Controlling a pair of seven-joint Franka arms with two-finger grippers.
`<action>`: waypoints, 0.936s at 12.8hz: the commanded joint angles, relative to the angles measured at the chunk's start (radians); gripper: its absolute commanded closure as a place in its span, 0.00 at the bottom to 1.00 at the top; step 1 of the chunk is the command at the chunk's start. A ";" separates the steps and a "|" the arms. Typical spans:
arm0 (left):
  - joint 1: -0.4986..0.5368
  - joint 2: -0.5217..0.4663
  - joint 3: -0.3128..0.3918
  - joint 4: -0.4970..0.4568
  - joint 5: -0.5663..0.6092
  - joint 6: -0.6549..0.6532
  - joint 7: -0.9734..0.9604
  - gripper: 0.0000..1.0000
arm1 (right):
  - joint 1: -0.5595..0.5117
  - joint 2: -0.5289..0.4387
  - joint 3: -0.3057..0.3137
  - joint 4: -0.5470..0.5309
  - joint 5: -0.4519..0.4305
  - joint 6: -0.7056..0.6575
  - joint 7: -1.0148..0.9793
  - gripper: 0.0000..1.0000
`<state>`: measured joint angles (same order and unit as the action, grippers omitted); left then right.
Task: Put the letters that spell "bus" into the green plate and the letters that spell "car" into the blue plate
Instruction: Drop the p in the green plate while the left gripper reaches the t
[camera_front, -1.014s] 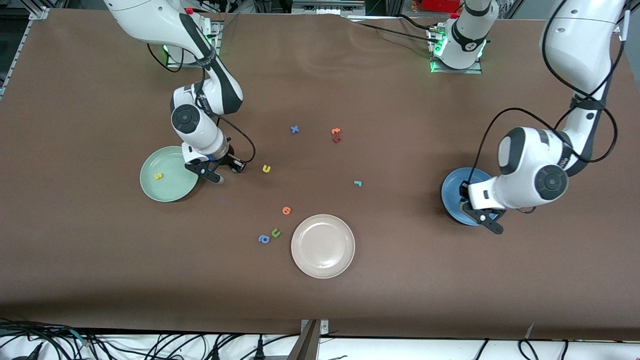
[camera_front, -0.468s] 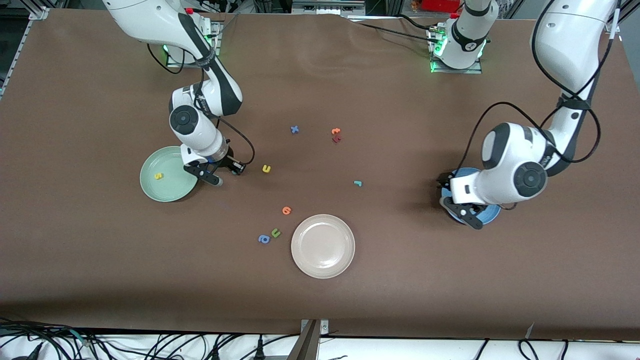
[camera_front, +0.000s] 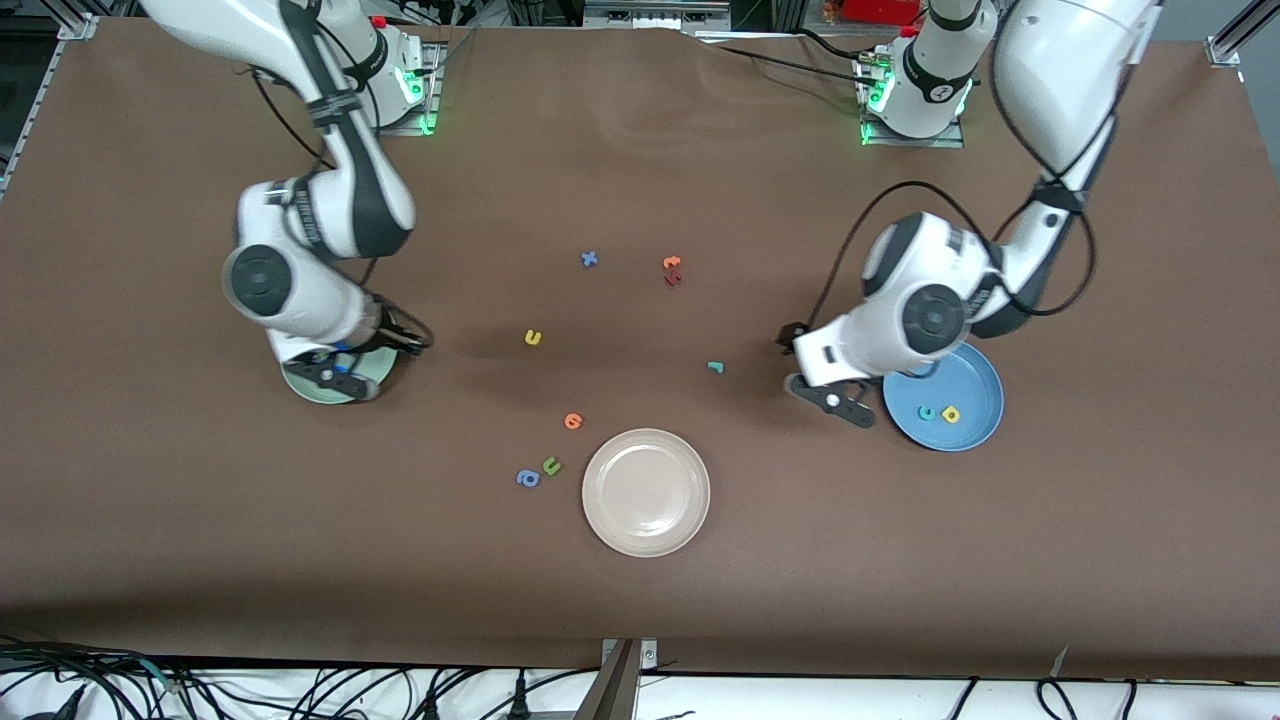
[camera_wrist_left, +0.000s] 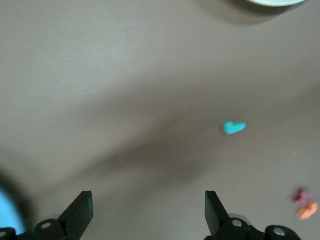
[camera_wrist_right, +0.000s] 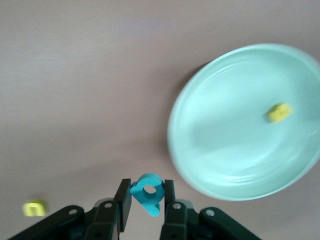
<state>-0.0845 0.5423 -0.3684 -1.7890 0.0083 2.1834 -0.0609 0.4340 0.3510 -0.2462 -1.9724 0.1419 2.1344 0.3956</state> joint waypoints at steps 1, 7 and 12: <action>-0.063 0.042 0.003 0.002 0.024 0.073 -0.205 0.10 | -0.001 0.020 -0.088 -0.045 -0.002 -0.002 -0.205 1.00; -0.179 0.140 0.011 0.008 0.173 0.228 -0.494 0.48 | -0.008 0.072 -0.097 -0.132 0.013 0.133 -0.270 0.48; -0.195 0.174 0.012 0.007 0.182 0.305 -0.522 0.48 | 0.012 0.016 -0.059 -0.057 0.012 0.035 -0.172 0.00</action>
<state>-0.2666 0.7118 -0.3639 -1.7963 0.1519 2.4809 -0.5471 0.4311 0.4122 -0.3351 -2.0639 0.1464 2.2354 0.1601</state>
